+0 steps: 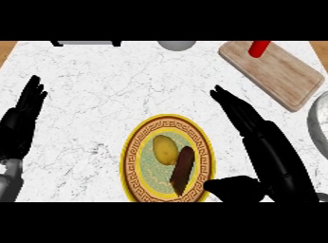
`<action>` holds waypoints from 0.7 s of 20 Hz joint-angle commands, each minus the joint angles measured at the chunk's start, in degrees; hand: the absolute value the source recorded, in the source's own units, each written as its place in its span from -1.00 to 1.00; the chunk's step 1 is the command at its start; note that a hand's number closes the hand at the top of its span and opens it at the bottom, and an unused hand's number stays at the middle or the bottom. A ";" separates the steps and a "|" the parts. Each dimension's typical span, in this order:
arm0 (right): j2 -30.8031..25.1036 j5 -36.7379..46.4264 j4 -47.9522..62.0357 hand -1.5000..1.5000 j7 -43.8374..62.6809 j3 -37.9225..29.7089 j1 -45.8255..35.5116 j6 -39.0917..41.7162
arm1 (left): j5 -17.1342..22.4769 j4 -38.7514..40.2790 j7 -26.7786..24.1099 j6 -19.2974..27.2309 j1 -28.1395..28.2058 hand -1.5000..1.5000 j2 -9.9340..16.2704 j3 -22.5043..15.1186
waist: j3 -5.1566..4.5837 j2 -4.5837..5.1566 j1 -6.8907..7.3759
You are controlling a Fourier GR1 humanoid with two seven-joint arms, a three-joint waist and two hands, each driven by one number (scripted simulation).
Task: Pick the lemon from the plate and place it in the bowl
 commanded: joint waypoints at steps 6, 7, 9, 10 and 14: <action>5.40 -6.89 12.00 -1.00 15.74 2.81 -20.06 20.28 | 0.59 0.67 2.11 -2.91 -2.63 0.00 1.26 1.93 | -0.12 0.22 1.40; 5.60 -8.03 13.74 -1.00 15.70 2.12 -20.29 21.87 | -1.12 -1.84 3.20 -0.81 -2.18 0.00 -0.02 0.43 | -0.03 0.12 1.13; 7.48 -9.33 19.07 -1.00 15.09 2.07 -21.76 23.84 | -1.63 0.48 1.37 -0.46 -2.22 0.00 -1.59 0.70 | -0.02 0.31 0.87; 8.15 -11.93 19.82 -1.00 16.21 0.45 -23.35 26.29 | -2.54 -0.11 1.09 -0.04 -1.29 0.00 -2.43 -0.28 | -0.01 0.22 0.79; 10.62 -12.13 28.37 -1.00 13.16 1.64 -24.03 28.90 | -1.38 1.56 0.88 -2.50 -2.00 0.00 -1.50 2.00 | 0.01 0.28 0.67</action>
